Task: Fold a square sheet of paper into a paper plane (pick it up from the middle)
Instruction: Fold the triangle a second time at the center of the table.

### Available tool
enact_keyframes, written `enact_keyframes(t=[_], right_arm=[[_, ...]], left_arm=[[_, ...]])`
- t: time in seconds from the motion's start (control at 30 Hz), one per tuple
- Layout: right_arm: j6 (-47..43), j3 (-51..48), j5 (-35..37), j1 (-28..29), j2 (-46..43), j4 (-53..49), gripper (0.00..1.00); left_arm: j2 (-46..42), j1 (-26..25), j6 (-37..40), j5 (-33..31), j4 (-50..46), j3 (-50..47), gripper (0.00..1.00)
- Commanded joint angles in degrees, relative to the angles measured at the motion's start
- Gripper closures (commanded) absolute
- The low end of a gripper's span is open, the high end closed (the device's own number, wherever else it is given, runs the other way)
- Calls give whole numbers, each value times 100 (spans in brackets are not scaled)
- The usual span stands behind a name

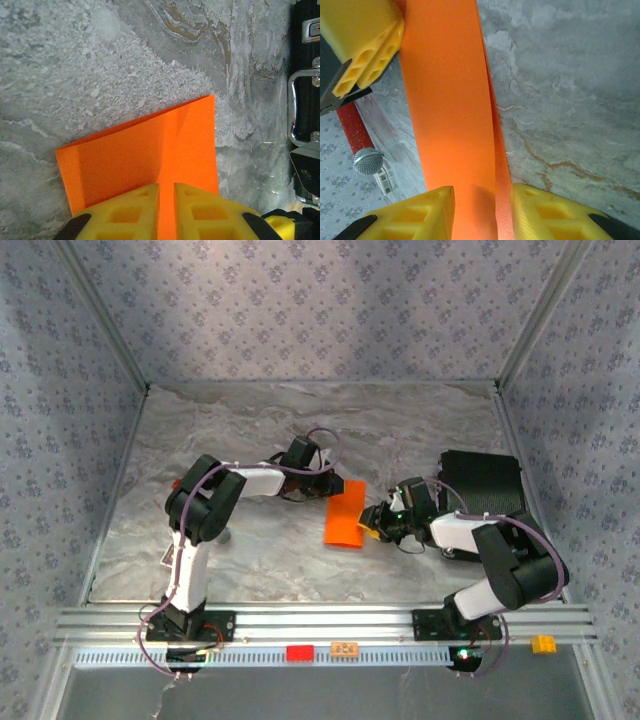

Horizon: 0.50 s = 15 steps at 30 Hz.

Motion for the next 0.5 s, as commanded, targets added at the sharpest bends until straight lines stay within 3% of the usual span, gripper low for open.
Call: enact_keyframes(t=[0.0, 0.47], right_arm=[[84, 84, -141, 66, 155, 198, 64], [158, 245, -277, 26, 365, 712, 69]], left_arm=[[93, -5, -23, -186, -527, -266, 85], [31, -15, -15, -138, -475, -266, 85]])
